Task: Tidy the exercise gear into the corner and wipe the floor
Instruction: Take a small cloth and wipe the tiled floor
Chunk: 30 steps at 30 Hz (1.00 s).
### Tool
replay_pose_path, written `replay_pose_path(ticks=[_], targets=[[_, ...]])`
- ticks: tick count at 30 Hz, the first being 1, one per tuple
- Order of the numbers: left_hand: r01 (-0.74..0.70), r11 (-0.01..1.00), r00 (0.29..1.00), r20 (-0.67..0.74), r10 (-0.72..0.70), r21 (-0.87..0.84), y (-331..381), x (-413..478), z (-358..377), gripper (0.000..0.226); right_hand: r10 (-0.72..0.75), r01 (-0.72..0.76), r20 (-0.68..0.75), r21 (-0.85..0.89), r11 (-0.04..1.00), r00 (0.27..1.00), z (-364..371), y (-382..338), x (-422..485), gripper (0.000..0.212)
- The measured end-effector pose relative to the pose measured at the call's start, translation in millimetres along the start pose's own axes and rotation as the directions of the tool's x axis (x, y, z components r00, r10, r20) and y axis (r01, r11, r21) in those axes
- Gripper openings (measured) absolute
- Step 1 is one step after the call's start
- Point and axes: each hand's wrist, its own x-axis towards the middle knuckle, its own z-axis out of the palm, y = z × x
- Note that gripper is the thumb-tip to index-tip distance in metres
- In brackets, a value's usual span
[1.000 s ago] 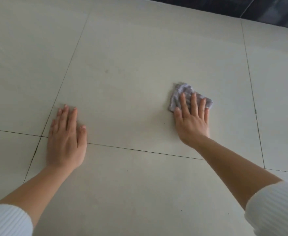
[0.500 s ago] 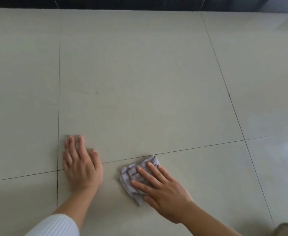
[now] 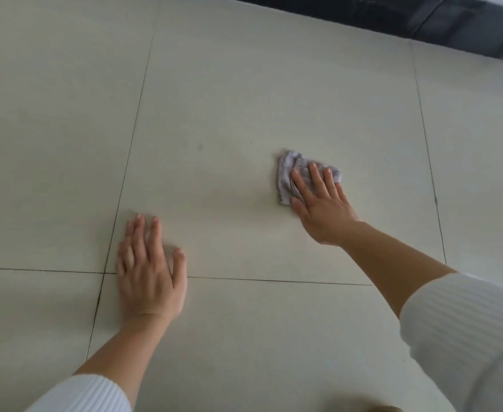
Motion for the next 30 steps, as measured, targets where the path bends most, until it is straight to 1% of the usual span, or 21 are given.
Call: replay_pose_path(ticks=[4,5,6,8,10,12,14,15,16,17,18,20,21,22,23,24,26,28,30], targets=[[0.009,1.000,1.000,0.009,-0.009,0.001,-0.8,2.0,0.4,0.066,0.066,-0.064,-0.020,0.104,0.993,0.998,-7.1,-27.6,31.4,0.056],[0.008,1.000,1.000,0.010,-0.008,0.003,-1.2,2.1,0.3,0.066,0.050,-0.047,-0.024,0.105,0.993,0.998,-8.0,-34.8,33.4,0.056],[0.007,1.000,1.000,0.013,-0.007,0.009,-1.4,1.6,0.3,0.066,-0.009,0.011,-0.027,0.086,0.996,1.000,-7.7,-42.6,32.2,0.056],[0.008,1.000,1.000,0.020,-0.008,0.021,-1.8,0.9,-0.3,0.067,-0.218,0.219,-0.045,0.006,0.976,0.975,4.1,-62.6,18.4,0.055],[-0.007,1.000,1.000,0.025,0.006,0.017,-4.0,1.2,-0.5,0.068,-0.417,0.415,-0.067,-0.039,0.909,0.906,25.7,-86.0,-9.1,0.059],[-0.012,1.000,0.999,0.039,0.013,-0.020,-8.3,0.3,-1.5,0.068,-0.553,0.550,-0.060,-0.070,0.833,0.831,46.4,-99.2,-32.4,0.059],[0.007,0.999,0.999,0.043,-0.005,-0.054,-8.7,3.4,-4.2,0.068,-0.667,0.659,-0.015,-0.136,0.740,0.745,51.3,-90.7,-35.4,0.052],[0.018,0.999,0.999,0.032,-0.017,-0.049,-6.8,6.1,-5.2,0.067,-0.713,0.701,-0.018,-0.168,0.693,0.701,47.2,-79.7,-28.8,0.051],[0.034,0.999,0.999,0.024,-0.033,-0.040,-3.8,9.7,-6.3,0.066,-0.738,0.718,-0.037,-0.204,0.665,0.673,42.6,-66.8,-18.5,0.051],[0.050,0.998,0.999,0.021,-0.049,-0.036,1.1,14.7,-7.4,0.066,-0.727,0.698,-0.065,-0.232,0.678,0.684,37.6,-52.8,-7.5,0.050],[0.059,0.998,0.998,0.021,-0.058,-0.034,6.7,20.5,-7.4,0.067,-0.670,0.635,-0.106,-0.239,0.734,0.735,32.1,-37.9,3.2,0.051],[0.054,0.998,0.998,0.043,-0.053,-0.029,18.0,34.7,-4.9,0.072,-0.482,0.445,-0.231,-0.196,0.874,0.845,18.9,-2.5,22.6,0.057],[0.049,0.998,0.997,0.058,-0.048,-0.025,22.6,43.4,-4.1,0.074,-0.370,0.340,-0.263,-0.153,0.928,0.891,12.0,17.9,31.8,0.059],[0.046,0.999,0.997,0.067,-0.044,-0.019,26.7,52.7,-3.8,0.074,-0.253,0.235,-0.262,-0.098,0.967,0.931,4.7,39.7,39.4,0.057],[0.049,0.999,0.996,0.070,-0.048,-0.013,30.0,62.6,-3.5,0.073,-0.138,0.134,-0.259,-0.032,0.990,0.956,-3.0,61.6,45.5,0.055],[0.069,0.998,0.995,0.077,-0.068,-0.008,32.9,72.2,-3.0,0.071,-0.027,0.036,-0.256,0.029,0.999,0.966,-11.0,82.2,49.8,0.055],[0.148,0.989,0.984,0.098,-0.147,0.000,38.0,87.2,-1.5,0.075,0.153,-0.129,-0.222,0.116,0.985,0.963,-22.4,112.8,56.8,0.057],[0.202,0.979,0.976,0.083,-0.203,0.020,40.8,94.7,2.8,0.078,0.292,-0.246,-0.202,0.224,0.943,0.935,-28.5,124.1,68.4,0.058],[0.197,0.980,0.977,0.071,-0.199,0.025,40.4,97.5,6.5,0.074,0.405,-0.324,-0.199,0.343,0.882,0.893,-35.9,115.8,87.4,0.056]])
